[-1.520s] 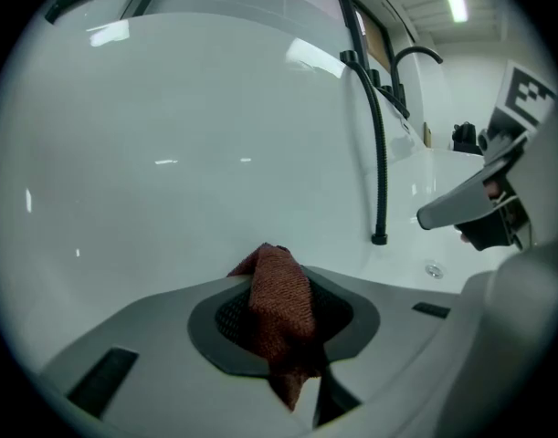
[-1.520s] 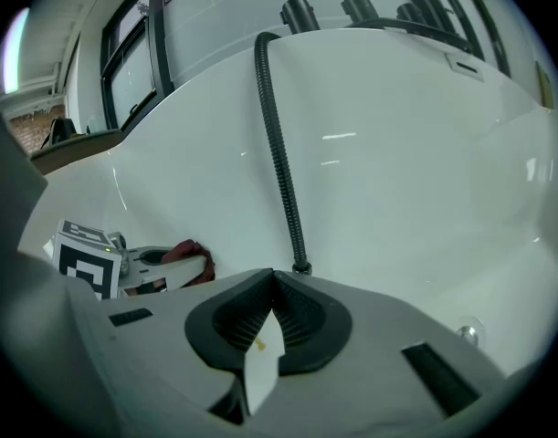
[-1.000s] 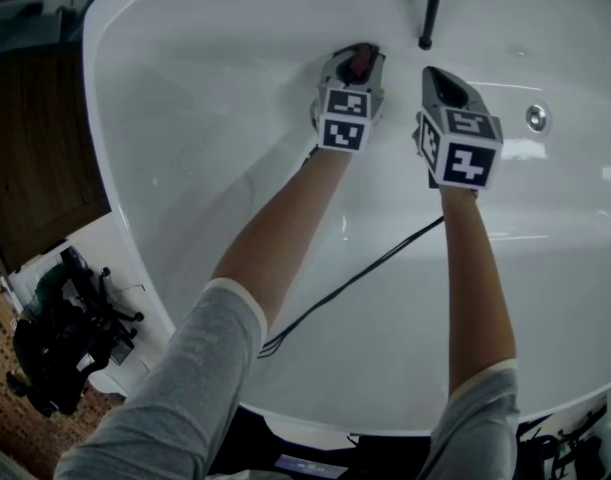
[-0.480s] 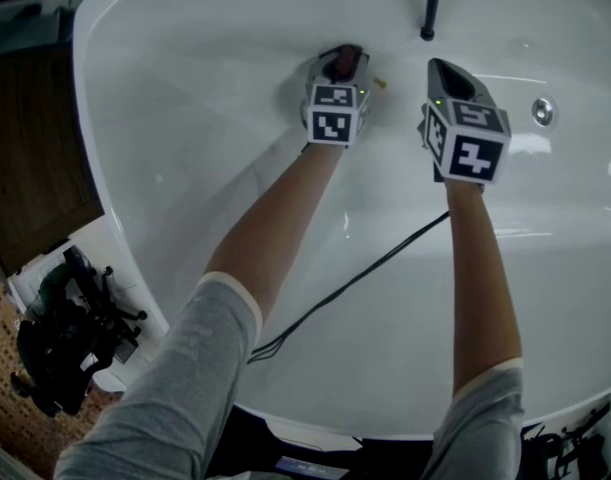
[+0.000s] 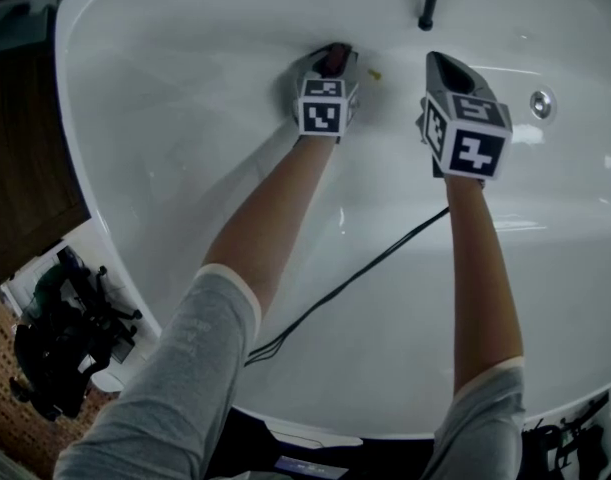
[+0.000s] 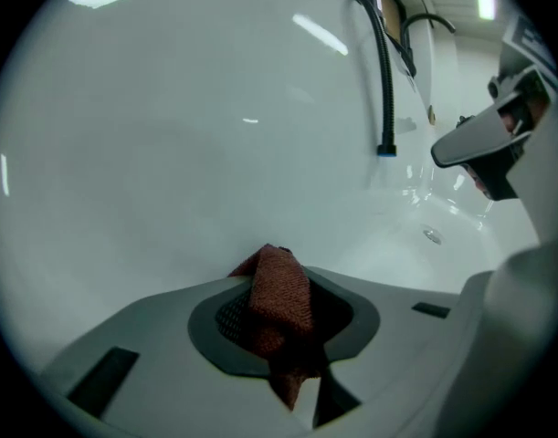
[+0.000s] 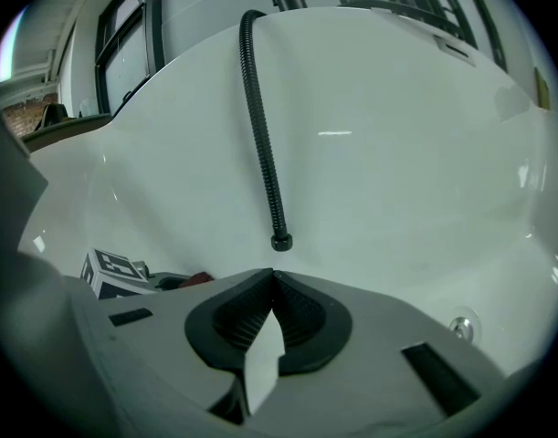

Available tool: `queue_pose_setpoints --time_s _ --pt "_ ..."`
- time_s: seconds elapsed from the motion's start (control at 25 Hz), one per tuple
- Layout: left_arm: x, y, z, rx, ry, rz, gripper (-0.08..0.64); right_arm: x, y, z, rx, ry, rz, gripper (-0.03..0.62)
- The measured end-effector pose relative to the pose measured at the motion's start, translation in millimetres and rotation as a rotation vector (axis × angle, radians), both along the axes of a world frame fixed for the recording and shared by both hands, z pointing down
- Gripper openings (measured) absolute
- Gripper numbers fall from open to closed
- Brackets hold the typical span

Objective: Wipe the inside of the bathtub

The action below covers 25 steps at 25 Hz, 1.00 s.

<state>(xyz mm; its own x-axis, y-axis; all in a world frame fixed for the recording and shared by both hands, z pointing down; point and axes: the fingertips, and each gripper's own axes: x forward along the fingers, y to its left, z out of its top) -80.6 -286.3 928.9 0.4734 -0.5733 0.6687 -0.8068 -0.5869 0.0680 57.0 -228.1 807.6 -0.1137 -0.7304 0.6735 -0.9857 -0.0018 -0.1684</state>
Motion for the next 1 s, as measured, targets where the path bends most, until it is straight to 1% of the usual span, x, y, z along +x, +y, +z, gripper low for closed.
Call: queue_pose_setpoints --time_s 0.12,0.2,0.28,0.36,0.48,0.56,0.64,0.72,0.88,0.96,1.0 --pt "-8 0 4 -0.003 -0.002 -0.019 0.091 4 0 3 0.001 -0.005 0.007 0.009" --pt "-7 1 12 -0.027 -0.005 -0.036 0.091 6 0 4 0.001 -0.001 0.007 0.009" --pt "-3 4 23 -0.050 -0.022 -0.024 0.091 8 1 5 0.001 0.002 0.004 0.009" --pt "2 5 31 -0.049 -0.029 -0.002 0.091 13 -1 6 0.007 0.004 0.006 0.009" --pt "3 5 35 -0.046 -0.015 0.001 0.092 23 -2 7 0.014 0.012 0.023 0.009" --pt "7 9 39 -0.073 -0.001 -0.009 0.091 27 0 8 0.016 0.010 0.031 0.009" --pt "19 17 45 -0.112 0.003 0.004 0.092 30 6 8 0.007 0.016 0.038 0.009" --pt "41 29 50 -0.145 0.010 0.028 0.092 30 10 8 0.001 0.018 0.036 0.009" --pt "87 52 54 -0.173 0.021 0.081 0.092 33 16 13 -0.002 0.015 0.033 0.009" --pt "95 56 52 -0.178 0.034 0.082 0.092 37 19 16 -0.009 0.016 0.042 0.009" --pt "91 55 52 -0.181 0.049 0.064 0.092 37 21 18 -0.015 0.017 0.047 0.009"
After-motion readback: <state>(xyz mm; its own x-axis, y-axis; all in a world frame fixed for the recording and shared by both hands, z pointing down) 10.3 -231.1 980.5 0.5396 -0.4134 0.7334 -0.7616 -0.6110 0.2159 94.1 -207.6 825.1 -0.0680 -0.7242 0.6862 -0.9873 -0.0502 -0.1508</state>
